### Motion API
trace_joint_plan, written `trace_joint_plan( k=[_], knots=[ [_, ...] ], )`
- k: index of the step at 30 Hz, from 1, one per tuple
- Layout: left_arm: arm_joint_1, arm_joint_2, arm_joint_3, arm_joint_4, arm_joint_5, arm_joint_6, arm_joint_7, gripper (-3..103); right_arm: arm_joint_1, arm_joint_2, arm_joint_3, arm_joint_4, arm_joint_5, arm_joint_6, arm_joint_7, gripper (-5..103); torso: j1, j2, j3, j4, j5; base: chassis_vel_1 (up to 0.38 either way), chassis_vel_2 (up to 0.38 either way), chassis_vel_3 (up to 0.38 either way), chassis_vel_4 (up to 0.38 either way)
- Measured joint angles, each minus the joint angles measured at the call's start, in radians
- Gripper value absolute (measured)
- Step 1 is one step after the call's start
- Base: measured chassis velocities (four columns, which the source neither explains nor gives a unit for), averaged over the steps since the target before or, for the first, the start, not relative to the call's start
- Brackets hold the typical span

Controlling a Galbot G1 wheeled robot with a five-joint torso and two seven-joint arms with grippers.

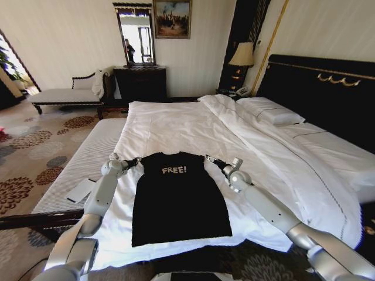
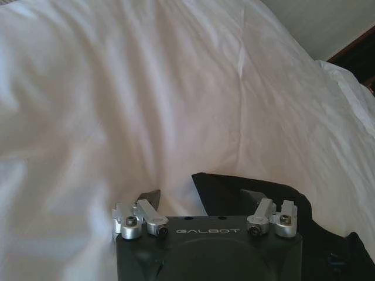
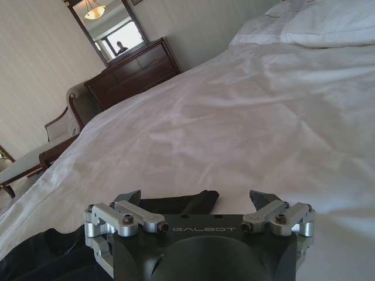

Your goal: Fold the clothes on the bed.

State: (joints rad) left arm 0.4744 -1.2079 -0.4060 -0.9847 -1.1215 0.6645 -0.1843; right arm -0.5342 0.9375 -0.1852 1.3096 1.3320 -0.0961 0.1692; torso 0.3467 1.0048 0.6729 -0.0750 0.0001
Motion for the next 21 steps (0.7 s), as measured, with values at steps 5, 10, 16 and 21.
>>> trace_joint_plan(
  k=[5,10,16,21],
  knots=[
    [-0.011,-0.008,0.0,0.017,0.016,-0.011,0.014,91,0.005,0.003,-0.005,-0.012,-0.001,0.001,-0.001,100,0.0,0.0,0.0,-0.0001,-0.0001,0.0,0.0,0.0,0.0],
    [-0.016,-0.017,0.003,0.023,0.021,-0.014,0.03,76,0.01,0.003,-0.007,-0.016,-0.001,0.001,-0.002,100,0.0,0.0,0.0,-0.0003,0.0,0.0,0.0,0.0,0.0],
    [-0.017,-0.033,0.004,0.023,0.023,-0.014,0.036,54,0.012,0.004,-0.007,-0.018,-0.001,0.002,-0.003,100,0.0,0.0,0.0,-0.0003,0.0,0.0,0.0,0.0,0.0],
    [-0.017,-0.038,0.005,0.026,0.037,-0.019,0.053,32,0.012,0.005,-0.008,-0.022,-0.001,0.002,-0.003,100,0.0,0.0,0.0,-0.0003,-0.0001,0.0,0.0,0.0,0.0]
  ],
)
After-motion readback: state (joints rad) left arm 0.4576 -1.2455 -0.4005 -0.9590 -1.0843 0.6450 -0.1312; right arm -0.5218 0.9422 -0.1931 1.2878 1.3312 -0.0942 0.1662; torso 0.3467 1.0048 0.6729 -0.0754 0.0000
